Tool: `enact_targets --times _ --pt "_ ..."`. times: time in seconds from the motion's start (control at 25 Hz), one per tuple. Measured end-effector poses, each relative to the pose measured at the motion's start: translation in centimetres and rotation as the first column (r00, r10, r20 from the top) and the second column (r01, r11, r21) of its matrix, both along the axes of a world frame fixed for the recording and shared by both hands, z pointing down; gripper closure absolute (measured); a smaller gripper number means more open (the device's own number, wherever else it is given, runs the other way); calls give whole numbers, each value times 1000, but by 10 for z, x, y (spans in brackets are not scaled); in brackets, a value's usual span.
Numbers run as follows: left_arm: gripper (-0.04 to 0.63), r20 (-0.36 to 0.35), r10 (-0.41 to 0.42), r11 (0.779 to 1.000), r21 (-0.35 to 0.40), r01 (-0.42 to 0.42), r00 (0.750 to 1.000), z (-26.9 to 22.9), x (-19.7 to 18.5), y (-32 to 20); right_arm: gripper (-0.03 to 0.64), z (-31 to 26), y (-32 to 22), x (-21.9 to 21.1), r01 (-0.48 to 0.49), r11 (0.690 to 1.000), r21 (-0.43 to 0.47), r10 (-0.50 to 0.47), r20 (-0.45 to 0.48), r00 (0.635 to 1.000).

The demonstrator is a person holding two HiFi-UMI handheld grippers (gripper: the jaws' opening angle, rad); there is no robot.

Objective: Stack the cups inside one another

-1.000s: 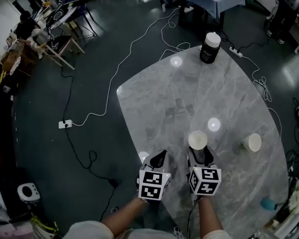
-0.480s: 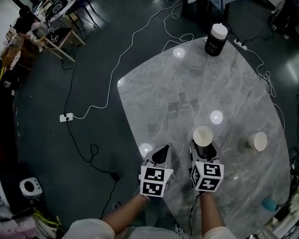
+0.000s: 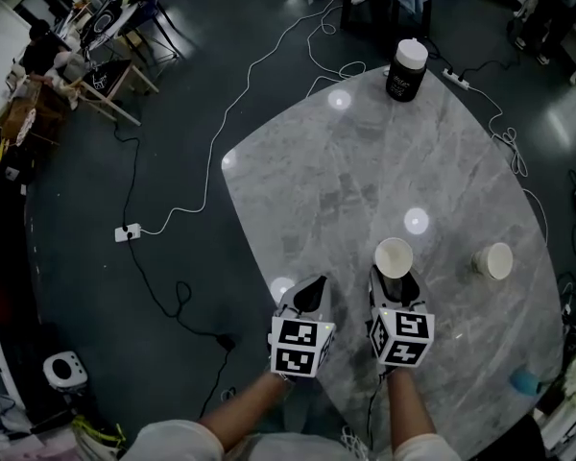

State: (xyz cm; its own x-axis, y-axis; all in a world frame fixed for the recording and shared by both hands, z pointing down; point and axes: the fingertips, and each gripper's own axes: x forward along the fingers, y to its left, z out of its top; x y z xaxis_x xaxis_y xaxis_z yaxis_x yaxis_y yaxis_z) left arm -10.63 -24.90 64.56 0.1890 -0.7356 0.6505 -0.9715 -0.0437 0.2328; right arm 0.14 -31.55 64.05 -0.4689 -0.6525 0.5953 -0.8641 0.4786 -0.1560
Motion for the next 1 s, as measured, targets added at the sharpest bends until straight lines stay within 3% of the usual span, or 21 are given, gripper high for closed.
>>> enact_targets --times 0.52,1.0 --pt "600 -18 116 991 71 -115 993 -47 36 -4 405 -57 23 42 -124 992 36 123 24 992" --pt "600 -18 264 952 168 -257 964 -98 84 -2 405 -119 44 101 -297 948 117 294 39 955"
